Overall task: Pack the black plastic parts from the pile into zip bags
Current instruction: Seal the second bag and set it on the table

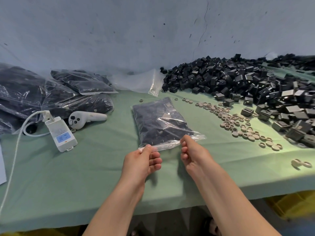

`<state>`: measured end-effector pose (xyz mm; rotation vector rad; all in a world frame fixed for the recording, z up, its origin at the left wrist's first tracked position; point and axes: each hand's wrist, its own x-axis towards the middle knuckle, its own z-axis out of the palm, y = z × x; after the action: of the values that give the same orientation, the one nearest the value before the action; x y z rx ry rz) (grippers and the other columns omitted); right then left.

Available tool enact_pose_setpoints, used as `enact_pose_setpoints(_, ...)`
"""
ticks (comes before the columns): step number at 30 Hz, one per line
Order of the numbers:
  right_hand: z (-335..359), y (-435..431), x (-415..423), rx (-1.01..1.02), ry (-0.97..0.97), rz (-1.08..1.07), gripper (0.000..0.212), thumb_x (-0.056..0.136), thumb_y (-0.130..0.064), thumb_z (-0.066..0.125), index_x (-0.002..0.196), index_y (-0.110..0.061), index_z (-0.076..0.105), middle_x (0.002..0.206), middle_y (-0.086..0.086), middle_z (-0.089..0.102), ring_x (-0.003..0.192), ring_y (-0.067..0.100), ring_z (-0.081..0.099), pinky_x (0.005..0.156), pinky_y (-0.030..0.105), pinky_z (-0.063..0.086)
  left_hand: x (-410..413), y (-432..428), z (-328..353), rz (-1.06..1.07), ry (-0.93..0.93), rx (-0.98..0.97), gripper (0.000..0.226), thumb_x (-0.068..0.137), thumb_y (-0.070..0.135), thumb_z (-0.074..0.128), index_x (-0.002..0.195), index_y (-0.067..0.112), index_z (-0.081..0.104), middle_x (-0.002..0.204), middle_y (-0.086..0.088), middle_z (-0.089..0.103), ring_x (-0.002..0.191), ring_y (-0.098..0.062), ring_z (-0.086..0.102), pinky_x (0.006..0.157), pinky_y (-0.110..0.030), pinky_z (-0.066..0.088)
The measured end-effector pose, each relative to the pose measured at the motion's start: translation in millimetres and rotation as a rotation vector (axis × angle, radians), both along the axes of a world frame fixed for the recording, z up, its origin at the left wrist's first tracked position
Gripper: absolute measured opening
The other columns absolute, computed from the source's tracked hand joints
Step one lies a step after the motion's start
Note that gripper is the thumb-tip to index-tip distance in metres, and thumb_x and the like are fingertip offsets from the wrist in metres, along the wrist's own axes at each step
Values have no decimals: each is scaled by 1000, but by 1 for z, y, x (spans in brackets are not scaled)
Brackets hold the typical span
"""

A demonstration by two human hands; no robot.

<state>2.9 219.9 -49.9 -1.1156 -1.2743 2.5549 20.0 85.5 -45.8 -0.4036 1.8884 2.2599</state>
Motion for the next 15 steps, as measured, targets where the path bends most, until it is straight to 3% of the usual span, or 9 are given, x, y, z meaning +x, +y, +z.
enact_pose_setpoints(15, 4, 29, 2, 42, -4, -147, 26, 84, -3, 61, 63, -15, 51, 57, -4, 47, 28, 2, 34, 30, 13, 23, -3, -9, 0, -13, 8, 6, 25, 102, 17, 52, 90, 1, 67, 59, -1, 65, 48, -8, 61, 46, -19, 52)
